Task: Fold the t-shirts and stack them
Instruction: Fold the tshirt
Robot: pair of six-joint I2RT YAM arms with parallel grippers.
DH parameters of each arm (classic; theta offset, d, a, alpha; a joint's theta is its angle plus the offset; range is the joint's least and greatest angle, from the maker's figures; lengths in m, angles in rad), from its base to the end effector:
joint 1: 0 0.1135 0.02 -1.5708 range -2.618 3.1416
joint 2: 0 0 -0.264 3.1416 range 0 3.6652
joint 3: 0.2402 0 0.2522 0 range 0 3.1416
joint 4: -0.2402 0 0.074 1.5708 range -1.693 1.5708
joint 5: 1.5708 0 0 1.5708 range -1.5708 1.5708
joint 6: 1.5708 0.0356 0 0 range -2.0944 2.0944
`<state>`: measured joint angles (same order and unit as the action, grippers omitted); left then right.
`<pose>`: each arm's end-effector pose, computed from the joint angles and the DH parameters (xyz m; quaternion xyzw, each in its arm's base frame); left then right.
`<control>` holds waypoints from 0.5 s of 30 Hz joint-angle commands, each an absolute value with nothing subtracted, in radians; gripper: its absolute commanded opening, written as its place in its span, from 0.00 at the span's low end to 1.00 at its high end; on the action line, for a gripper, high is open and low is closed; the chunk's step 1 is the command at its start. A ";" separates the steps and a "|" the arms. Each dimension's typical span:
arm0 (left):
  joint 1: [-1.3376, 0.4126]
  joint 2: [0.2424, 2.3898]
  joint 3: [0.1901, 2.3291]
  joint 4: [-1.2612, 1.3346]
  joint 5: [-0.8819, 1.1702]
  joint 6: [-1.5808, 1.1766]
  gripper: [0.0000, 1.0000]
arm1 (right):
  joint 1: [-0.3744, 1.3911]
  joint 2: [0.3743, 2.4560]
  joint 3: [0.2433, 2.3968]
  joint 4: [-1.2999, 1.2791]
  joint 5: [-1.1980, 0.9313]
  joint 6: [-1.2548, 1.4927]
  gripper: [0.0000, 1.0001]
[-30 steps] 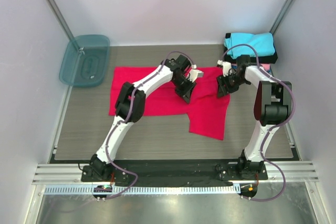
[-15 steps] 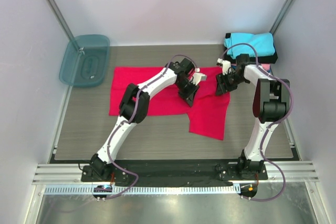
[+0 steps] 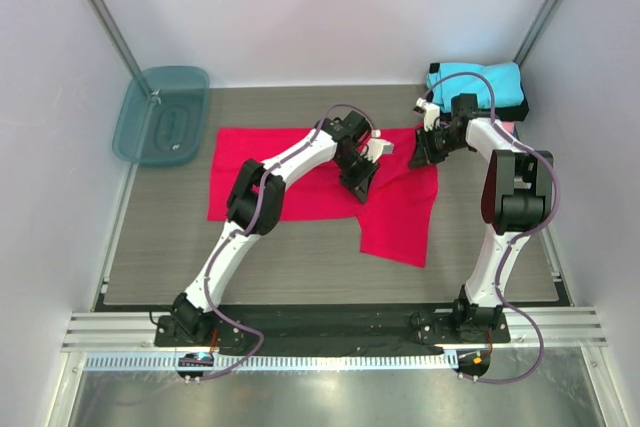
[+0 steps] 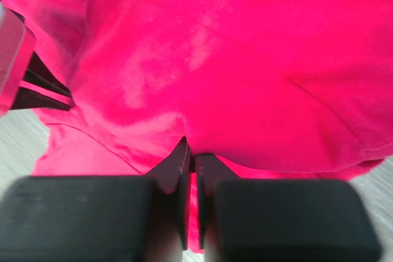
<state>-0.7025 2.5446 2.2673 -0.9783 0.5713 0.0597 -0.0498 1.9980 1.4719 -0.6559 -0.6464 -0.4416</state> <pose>0.3864 -0.3524 0.1537 0.3935 0.8632 -0.3116 0.0550 0.4107 0.0010 0.1879 -0.2413 0.9006 0.2577 0.2535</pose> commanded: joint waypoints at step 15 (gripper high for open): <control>-0.666 2.528 2.267 -0.977 0.522 0.091 0.16 | -0.054 1.939 1.614 -0.920 -0.778 -0.414 0.01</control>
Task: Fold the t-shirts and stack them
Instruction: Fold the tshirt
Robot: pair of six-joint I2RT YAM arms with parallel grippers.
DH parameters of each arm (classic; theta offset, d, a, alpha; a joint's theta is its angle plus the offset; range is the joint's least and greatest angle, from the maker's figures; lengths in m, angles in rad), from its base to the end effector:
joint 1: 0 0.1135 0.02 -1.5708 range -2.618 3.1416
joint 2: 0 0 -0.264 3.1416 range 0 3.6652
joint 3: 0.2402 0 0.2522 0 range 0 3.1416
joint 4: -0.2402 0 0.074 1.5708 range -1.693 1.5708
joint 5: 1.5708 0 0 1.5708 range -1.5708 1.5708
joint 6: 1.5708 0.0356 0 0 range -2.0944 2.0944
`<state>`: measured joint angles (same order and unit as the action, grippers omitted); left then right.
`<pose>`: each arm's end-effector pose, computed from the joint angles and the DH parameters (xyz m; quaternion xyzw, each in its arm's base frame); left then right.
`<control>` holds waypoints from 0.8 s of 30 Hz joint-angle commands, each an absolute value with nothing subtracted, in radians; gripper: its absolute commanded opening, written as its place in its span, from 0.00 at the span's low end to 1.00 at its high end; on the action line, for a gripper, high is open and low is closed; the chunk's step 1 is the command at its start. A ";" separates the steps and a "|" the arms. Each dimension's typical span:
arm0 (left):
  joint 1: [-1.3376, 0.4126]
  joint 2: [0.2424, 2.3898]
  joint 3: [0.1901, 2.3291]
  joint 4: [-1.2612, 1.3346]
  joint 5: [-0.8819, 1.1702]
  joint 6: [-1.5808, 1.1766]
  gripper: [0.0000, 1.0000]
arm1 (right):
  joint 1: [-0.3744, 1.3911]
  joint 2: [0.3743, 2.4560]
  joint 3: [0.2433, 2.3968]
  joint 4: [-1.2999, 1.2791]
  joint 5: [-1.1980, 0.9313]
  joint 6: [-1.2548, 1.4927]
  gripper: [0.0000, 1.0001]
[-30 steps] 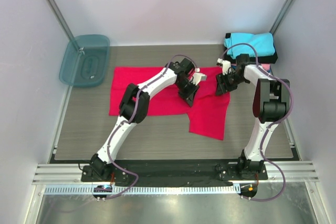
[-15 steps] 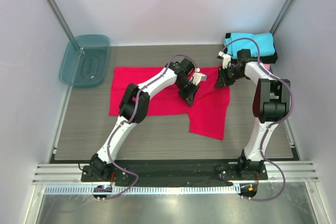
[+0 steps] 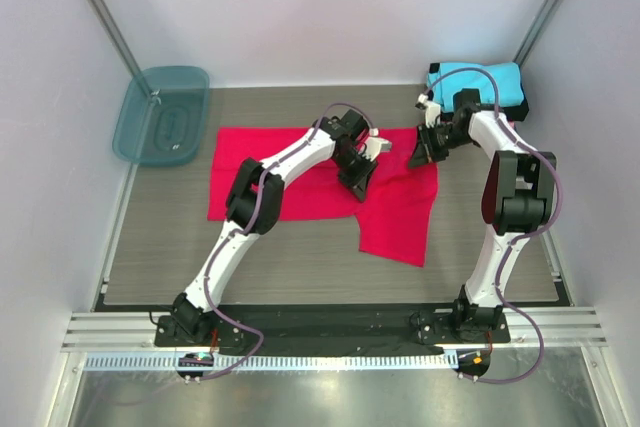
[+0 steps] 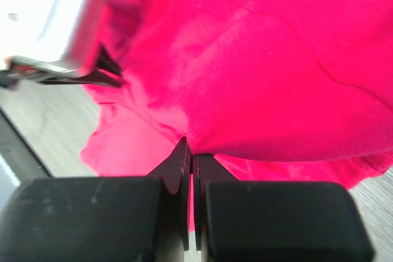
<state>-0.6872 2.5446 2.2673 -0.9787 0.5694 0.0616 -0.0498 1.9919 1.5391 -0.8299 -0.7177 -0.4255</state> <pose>0.3918 -0.3463 0.1537 0.3876 0.8661 -0.3102 0.0578 0.4037 0.0033 0.2046 -0.2226 0.9009 0.3061 0.2125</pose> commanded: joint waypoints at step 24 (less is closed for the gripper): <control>-0.661 2.511 2.258 -0.980 0.518 0.094 0.15 | -0.072 1.892 1.631 -0.879 -0.692 -0.413 0.50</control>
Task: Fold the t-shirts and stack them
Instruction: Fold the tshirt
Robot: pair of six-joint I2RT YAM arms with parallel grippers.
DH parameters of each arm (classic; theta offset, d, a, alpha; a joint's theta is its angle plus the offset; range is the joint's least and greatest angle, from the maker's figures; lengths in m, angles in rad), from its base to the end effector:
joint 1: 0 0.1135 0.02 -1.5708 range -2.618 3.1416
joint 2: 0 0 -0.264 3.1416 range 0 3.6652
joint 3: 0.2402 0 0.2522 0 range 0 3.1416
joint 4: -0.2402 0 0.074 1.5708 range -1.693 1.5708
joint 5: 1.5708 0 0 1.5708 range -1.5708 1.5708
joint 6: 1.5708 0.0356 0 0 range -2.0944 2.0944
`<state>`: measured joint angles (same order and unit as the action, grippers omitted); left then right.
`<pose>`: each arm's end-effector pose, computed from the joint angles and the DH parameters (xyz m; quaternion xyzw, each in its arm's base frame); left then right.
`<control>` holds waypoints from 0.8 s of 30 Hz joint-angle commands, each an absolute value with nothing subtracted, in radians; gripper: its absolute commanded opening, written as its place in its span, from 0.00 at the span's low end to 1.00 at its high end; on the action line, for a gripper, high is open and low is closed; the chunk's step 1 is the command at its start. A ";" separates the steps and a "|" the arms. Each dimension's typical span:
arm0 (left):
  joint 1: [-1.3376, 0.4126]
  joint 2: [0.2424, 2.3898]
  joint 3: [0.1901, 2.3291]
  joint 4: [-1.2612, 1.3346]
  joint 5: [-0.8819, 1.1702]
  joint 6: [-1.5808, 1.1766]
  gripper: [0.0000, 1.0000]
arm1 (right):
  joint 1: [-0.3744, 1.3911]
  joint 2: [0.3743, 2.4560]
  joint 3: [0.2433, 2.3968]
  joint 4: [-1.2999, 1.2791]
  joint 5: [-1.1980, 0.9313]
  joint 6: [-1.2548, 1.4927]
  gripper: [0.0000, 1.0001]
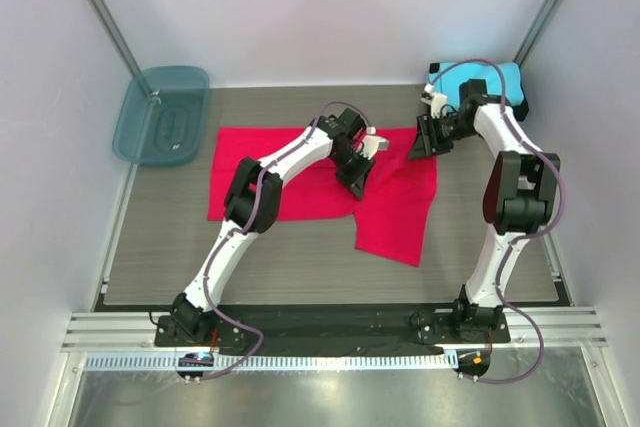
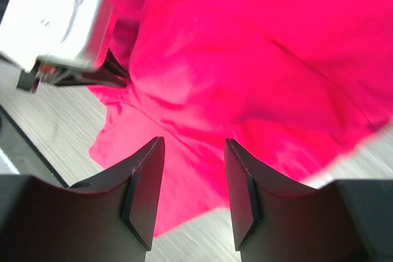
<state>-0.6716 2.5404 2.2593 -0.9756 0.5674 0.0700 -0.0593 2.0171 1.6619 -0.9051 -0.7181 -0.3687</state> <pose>0.3966 -0.3397 0.1536 0.3844 0.8679 -0.3085 0.0615 0.4159 -0.0012 0.2267 -0.1962 0.9056 0.3085 0.2152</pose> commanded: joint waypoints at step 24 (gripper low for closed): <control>-0.712 2.497 2.373 -0.946 0.554 0.066 0.25 | -0.072 1.891 1.543 -0.904 -0.637 -0.479 0.50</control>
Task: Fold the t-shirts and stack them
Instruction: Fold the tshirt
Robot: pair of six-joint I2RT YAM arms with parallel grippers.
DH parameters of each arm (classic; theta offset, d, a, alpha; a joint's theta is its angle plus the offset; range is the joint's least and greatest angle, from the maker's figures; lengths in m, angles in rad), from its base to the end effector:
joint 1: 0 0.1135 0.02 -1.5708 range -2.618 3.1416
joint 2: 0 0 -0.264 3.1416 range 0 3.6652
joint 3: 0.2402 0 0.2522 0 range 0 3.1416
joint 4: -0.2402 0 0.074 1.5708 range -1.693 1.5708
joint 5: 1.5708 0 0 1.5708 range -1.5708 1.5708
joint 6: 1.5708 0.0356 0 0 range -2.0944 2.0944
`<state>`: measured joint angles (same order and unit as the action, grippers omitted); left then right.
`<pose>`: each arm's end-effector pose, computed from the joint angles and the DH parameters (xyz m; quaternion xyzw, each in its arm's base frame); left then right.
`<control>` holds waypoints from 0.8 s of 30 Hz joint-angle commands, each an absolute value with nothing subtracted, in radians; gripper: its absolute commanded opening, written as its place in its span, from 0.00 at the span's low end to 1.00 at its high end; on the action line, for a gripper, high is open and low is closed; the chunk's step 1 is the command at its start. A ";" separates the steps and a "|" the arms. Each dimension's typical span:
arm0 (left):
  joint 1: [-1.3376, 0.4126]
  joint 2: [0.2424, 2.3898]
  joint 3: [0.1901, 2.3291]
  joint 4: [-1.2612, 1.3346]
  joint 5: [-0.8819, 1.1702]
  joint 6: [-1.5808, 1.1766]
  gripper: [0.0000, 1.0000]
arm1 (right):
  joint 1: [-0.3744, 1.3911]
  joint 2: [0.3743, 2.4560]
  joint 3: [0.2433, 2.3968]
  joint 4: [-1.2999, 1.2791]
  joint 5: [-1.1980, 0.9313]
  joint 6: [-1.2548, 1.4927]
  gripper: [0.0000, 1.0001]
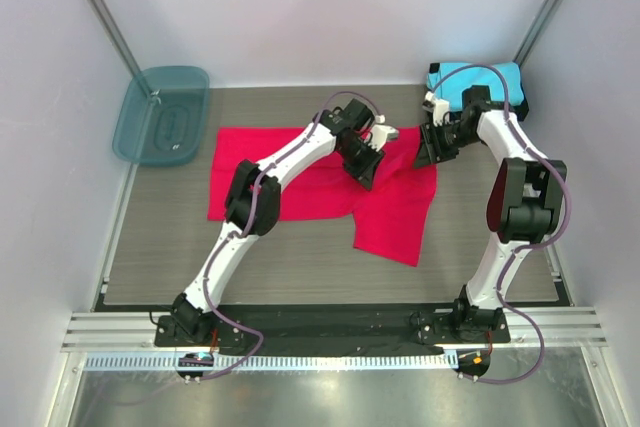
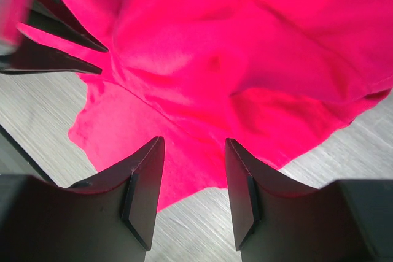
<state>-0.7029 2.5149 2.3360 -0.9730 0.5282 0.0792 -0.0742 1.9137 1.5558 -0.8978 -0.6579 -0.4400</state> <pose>0.3914 -0.3551 0.1881 0.4101 0.8523 -0.3046 0.1127 0.3914 -0.0073 0.2354 -0.2198 0.9099 0.2708 0.2247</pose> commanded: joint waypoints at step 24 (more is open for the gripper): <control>-0.713 2.602 2.362 -0.948 0.515 0.080 0.23 | -0.040 2.121 1.723 -0.775 -0.761 -0.390 0.46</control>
<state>-0.7078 2.5801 2.3543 -0.9527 0.5411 0.0696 -0.0551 2.1277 1.6596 -0.8196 -0.6952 -0.4145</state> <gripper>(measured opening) 0.229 0.476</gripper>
